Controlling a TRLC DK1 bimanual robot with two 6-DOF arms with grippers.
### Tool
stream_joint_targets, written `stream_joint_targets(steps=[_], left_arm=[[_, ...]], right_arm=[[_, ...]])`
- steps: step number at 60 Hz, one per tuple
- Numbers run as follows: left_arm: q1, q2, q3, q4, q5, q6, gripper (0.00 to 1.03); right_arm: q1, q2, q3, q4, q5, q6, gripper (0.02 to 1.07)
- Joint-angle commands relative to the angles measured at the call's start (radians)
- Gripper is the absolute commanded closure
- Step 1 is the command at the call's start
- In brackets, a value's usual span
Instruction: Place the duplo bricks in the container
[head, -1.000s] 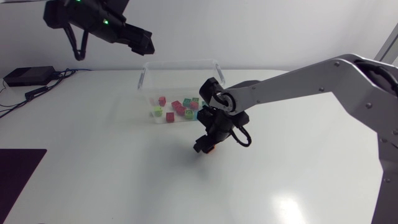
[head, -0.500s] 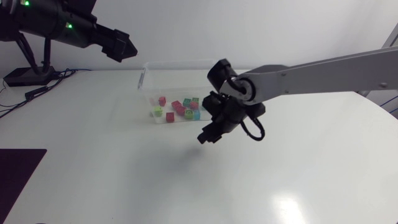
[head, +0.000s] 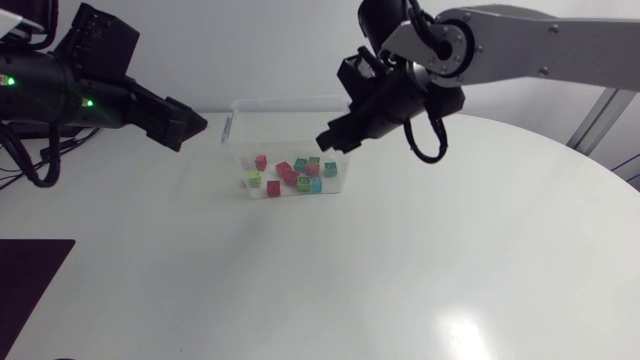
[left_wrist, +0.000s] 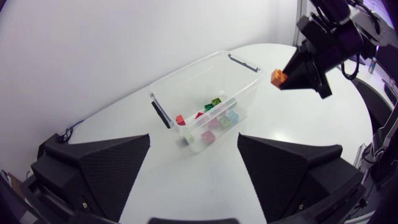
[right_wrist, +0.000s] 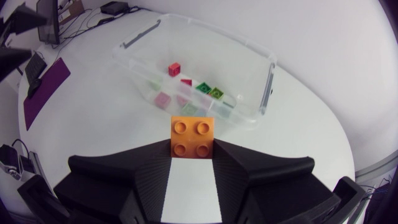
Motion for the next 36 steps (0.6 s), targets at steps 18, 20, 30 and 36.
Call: stream_joint_targets(steps=[18, 20, 30, 36], left_arm=[[0.032, -0.109, -0.139, 0.047, -0.017, 0.018, 0.05], [0.035, -0.122, -0.156, 0.059, -0.027, 0.023, 0.05], [0.055, -0.157, -0.196, 0.074, -0.033, 0.029, 0.05], [0.058, -0.18, -0.217, 0.082, -0.034, 0.032, 0.05]], right_arm=[[-0.03, 0.27, 0.319, -0.007, 0.035, 0.021, 0.79], [-0.03, 0.297, 0.351, -0.007, 0.048, 0.02, 0.78], [-0.032, 0.4, 0.497, -0.036, 0.068, 0.014, 0.78], [-0.036, 0.455, 0.568, -0.061, 0.068, 0.014, 0.73]])
